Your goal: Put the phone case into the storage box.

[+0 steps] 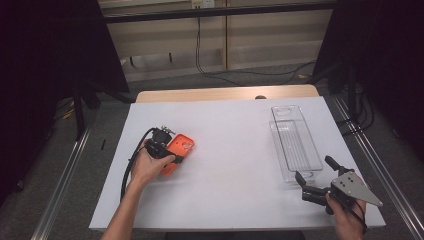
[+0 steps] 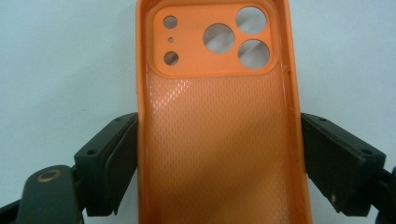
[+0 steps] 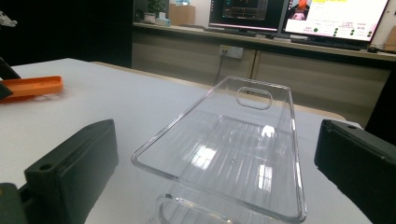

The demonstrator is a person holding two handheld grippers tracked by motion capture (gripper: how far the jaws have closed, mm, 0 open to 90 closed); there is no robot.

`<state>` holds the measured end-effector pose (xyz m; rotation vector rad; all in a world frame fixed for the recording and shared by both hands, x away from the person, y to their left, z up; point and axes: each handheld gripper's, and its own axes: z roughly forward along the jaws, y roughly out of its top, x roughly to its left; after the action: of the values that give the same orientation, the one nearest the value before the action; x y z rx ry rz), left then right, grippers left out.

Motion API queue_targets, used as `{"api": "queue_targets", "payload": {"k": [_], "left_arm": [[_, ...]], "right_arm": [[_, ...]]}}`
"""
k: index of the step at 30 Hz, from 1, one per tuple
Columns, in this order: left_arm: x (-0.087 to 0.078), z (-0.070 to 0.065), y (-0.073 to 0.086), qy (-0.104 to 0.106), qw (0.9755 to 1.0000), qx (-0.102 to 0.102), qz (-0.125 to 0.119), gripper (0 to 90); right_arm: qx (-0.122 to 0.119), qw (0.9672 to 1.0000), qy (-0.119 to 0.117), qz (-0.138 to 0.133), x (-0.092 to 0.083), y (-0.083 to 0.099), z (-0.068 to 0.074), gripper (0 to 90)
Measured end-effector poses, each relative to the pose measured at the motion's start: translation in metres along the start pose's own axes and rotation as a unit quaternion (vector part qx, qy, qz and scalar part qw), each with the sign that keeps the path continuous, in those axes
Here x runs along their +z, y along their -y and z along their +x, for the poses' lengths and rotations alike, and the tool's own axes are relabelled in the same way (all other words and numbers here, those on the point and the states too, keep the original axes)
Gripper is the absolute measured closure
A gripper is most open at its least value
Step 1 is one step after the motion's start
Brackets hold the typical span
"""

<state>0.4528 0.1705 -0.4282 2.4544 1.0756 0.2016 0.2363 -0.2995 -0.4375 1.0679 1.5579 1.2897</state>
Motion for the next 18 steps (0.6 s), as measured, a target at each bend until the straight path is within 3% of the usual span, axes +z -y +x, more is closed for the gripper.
{"api": "queue_targets", "payload": {"k": [8, 18], "left_arm": [[-0.011, -0.001, 0.001, -0.009, 0.9996, 0.007, -0.027, 16.1], [-0.023, -0.005, 0.001, -0.022, 0.9975, 0.001, -0.068, 16.1]], "right_arm": [[0.000, 1.0000, 0.000, 0.001, 0.000, 0.000, 0.000, 0.0], [-0.001, 1.0000, -0.001, 0.000, 0.000, 0.000, 0.000, 0.0]]}}
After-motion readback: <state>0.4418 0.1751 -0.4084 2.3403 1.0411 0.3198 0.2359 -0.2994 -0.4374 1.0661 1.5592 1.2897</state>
